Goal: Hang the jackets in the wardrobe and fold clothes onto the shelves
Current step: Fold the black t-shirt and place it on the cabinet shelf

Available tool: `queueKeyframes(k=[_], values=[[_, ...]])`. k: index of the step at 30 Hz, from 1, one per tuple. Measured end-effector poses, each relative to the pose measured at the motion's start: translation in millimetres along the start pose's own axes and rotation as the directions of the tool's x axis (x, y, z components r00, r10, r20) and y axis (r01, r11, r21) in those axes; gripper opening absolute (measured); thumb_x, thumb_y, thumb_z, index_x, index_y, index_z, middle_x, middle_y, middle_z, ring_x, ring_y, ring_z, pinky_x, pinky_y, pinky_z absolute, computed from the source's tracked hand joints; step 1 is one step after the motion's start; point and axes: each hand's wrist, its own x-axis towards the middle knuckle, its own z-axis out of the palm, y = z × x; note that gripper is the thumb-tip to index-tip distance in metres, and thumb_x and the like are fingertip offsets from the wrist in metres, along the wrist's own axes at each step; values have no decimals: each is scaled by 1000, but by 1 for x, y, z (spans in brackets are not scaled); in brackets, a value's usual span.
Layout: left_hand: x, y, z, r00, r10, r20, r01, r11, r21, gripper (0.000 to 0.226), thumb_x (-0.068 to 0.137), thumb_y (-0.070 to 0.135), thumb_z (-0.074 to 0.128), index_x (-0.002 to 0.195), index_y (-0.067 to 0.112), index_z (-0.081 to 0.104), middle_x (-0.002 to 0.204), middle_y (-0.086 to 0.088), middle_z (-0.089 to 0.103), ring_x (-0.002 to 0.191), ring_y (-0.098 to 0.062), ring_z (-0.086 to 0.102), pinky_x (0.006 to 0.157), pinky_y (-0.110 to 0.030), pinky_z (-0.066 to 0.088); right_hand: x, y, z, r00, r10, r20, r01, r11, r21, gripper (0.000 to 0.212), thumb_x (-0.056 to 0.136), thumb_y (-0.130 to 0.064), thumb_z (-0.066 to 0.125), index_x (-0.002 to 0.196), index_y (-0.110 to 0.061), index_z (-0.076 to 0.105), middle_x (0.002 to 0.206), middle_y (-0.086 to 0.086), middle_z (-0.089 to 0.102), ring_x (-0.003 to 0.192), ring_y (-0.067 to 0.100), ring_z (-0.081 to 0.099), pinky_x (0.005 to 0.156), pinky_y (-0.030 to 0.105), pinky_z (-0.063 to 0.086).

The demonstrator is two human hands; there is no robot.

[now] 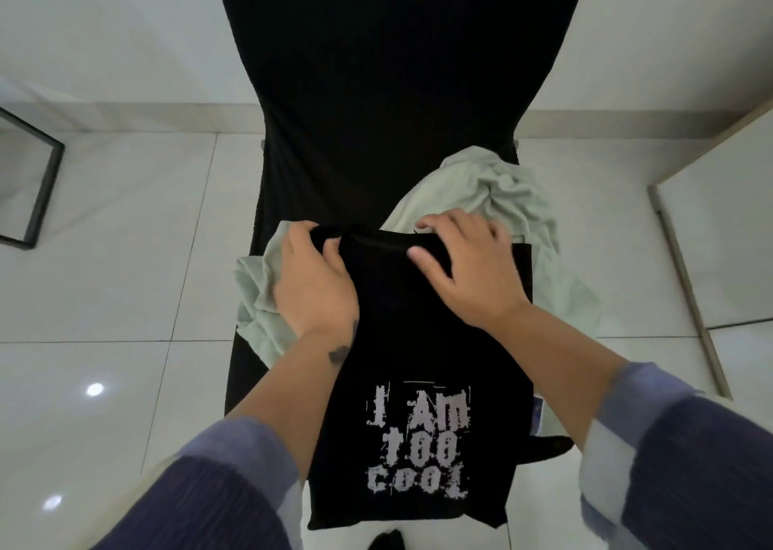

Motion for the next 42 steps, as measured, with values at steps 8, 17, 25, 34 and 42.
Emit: queueKeyframes(k=[8,17,25,34,42], values=[[-12,5,-20,989,144,-23,-146,977,-154,18,100,18,41,117,13,45,99,8,51,91,-7,51,76,-6,36,8,-15,3,982,-109,157,102,994,48,60,81,-71,30,115,-29,55,106,-4,45,95,15,48,83,34,45],[-30,18,-36,979,189,-81,-201,961,-192,19,99,17,42,116,11,46,96,7,50,90,-9,51,76,-10,36,-21,-22,-23,972,-216,97,227,965,-128,40,96,-53,30,108,-20,48,75,5,63,63,30,61,50,32,38],[-83,9,-64,976,149,157,-82,926,-369,49,94,43,49,133,18,33,110,9,57,104,-3,57,90,-21,45,-57,-45,-82,982,-145,120,145,989,10,40,97,-50,35,121,-21,47,58,-5,44,61,22,49,58,33,39],[-189,56,-129,991,132,-38,-137,950,-282,19,104,23,31,104,12,47,88,-3,55,76,-17,51,59,-17,29,-157,-89,-199,997,-70,-11,71,968,242,43,97,-48,39,128,-20,48,97,9,67,88,26,62,80,38,51],[-301,140,-175,993,-116,-23,94,887,-452,42,103,31,28,134,6,40,132,-12,50,117,-26,51,91,-28,36,-239,-102,-405,981,80,-179,-24,956,292,23,99,-40,43,104,-19,51,86,-3,61,84,22,54,62,13,34]])
